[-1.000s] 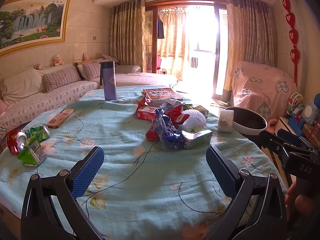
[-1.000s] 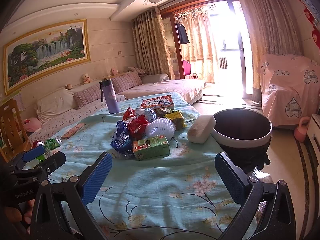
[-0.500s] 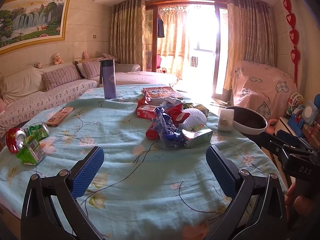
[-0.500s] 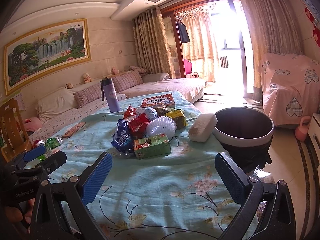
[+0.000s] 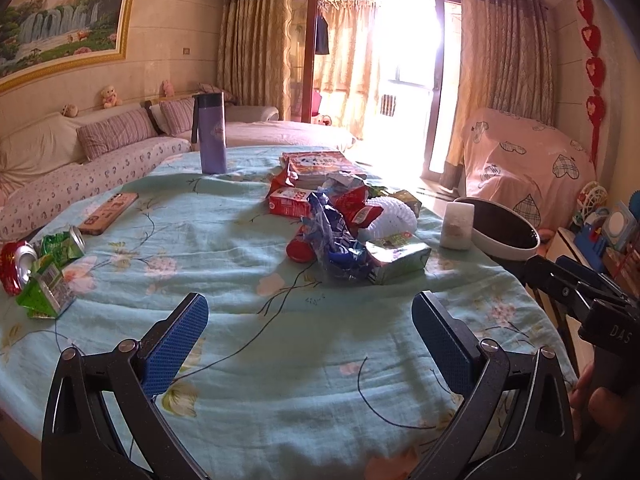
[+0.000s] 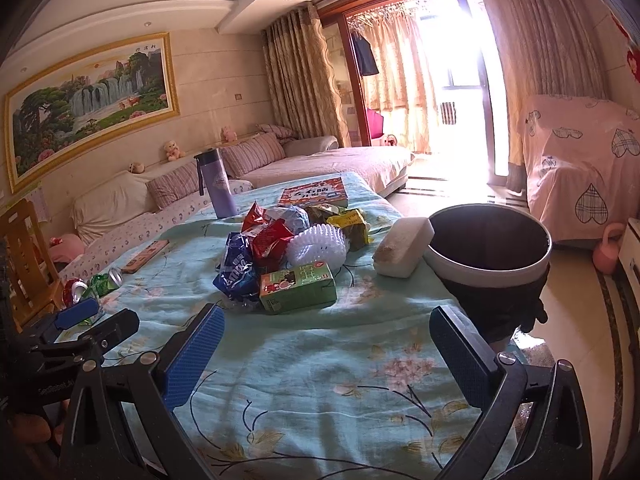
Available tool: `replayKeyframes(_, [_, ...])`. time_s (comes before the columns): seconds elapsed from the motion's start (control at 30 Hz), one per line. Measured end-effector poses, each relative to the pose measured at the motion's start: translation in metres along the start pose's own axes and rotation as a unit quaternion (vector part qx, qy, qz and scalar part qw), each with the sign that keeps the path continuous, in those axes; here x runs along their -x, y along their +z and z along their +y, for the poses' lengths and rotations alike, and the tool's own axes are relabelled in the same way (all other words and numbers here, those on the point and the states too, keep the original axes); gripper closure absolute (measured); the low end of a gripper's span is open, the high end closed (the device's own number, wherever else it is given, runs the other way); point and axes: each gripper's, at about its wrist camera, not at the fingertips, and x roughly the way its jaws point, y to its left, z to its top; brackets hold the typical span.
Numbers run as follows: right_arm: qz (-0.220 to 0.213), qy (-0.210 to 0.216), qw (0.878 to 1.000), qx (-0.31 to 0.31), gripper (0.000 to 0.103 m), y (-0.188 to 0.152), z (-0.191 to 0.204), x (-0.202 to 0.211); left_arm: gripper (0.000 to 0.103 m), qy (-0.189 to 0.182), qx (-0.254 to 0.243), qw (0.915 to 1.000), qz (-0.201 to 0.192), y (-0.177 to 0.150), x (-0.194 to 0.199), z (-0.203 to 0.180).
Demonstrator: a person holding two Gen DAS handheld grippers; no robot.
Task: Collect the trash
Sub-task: 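Grasp the white foam block with the right tool while the left grasps the blue plastic bag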
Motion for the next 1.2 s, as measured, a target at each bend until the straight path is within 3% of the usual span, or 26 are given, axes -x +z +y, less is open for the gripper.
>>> replayKeyframes(0.33, [0.04,-0.006,0.999,-0.024,0.001,0.012,-0.021,-0.036,0.0,-0.007,0.007,0.9995,0.031,0.021,-0.037,0.003])
replayKeyframes(0.43, [0.056,-0.028,0.998,-0.032,0.008,0.016,-0.029,-0.05,0.008,-0.002,0.0,0.9987,0.05,0.028,-0.054,0.0])
replayKeyframes(0.53, [0.077,-0.019,0.995,-0.057,0.017,0.021,-0.043,-0.068,0.015,-0.008,-0.002,0.9975,0.071,0.035,-0.073,-0.001])
replayKeyframes(0.77, [0.107,-0.006,0.987,-0.116,0.037,0.036,-0.075,-0.108,0.016,-0.014,0.008,0.9949,0.1,0.051,-0.112,0.0])
replayKeyframes(0.87, [0.124,-0.007,0.983,-0.136,0.039,0.042,-0.088,-0.13,0.018,-0.023,0.016,0.9931,0.114,0.055,-0.129,0.002])
replayKeyframes(1.1, [0.153,0.004,0.974,-0.168,0.046,0.04,-0.105,-0.162,0.052,-0.059,0.021,0.9865,0.151,0.052,-0.156,0.0])
replayKeyframes(1.17, [0.156,0.003,0.974,-0.166,0.064,0.039,-0.105,-0.164,0.063,-0.065,0.02,0.986,0.152,0.052,-0.156,-0.001])
replayKeyframes(1.2, [0.157,0.0,0.974,-0.161,0.065,0.039,-0.105,-0.164,0.067,-0.067,0.019,0.986,0.151,0.052,-0.155,-0.002])
